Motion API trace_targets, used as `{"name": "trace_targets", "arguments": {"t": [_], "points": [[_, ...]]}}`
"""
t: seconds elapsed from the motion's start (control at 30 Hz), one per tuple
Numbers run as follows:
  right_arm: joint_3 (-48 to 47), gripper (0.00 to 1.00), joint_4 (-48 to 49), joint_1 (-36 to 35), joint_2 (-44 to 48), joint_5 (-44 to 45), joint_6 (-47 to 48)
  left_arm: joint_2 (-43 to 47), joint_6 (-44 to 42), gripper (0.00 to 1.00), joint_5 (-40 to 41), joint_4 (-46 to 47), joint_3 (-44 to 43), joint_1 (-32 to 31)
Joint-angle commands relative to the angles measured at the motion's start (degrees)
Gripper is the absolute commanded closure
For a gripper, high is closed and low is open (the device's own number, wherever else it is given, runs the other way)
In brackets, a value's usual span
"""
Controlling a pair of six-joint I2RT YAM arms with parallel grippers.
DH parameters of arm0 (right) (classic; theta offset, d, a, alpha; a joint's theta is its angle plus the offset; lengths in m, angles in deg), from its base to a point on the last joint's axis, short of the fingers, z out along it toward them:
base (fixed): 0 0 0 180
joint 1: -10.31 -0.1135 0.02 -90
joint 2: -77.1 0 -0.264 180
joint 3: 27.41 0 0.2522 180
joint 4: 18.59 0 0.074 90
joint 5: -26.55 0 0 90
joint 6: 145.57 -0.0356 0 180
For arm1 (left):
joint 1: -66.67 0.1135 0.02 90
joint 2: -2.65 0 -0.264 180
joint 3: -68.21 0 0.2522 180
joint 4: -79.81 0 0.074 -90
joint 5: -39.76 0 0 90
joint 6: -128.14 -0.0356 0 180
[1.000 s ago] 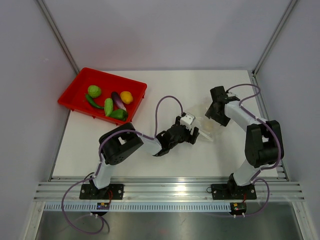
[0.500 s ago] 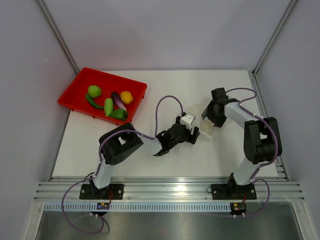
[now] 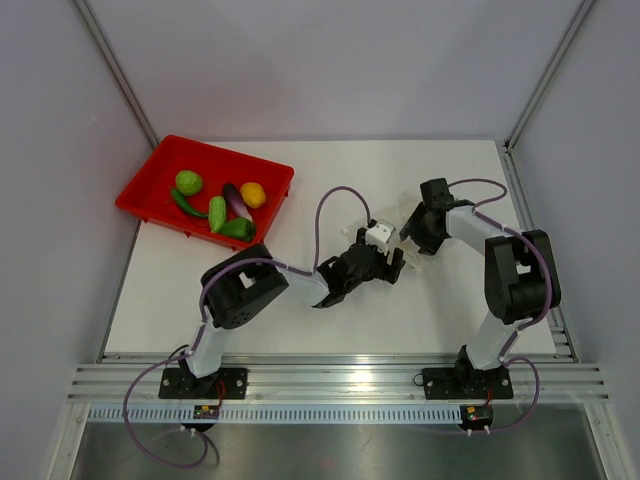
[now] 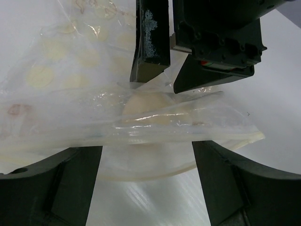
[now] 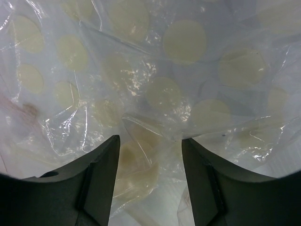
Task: Open the zip-top bag and remove the fake food
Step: Pick up the food from the zipper food storage bag.
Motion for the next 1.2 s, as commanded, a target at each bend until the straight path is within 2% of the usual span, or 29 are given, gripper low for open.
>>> {"name": "trace_targets", "arguments": {"t": [0.0,0.73,0.93,1.17], "points": [[0.1,0.38,2.1,-0.9,1.0,-1.6,0.3,-1.3,0.2,0.2,1.3,0.9,-2.4,0.0],[0.3,0.45,3.4,-1.8,1.3,-6.9,2.1,-5.0,-1.9,0.2,5.6,-5.3,-7.4,0.2],[0.8,0.48,4.2,-2.1,1.8,-8.4,2.6,-5.1,-1.6,0.23,5.1,-5.6,-7.2,1.0],[1.0,0.5,4.6,-2.2,1.9,-9.6,3.0,-5.4,-1.0,0.3,4.5,-6.1,-7.2,1.9]]}}
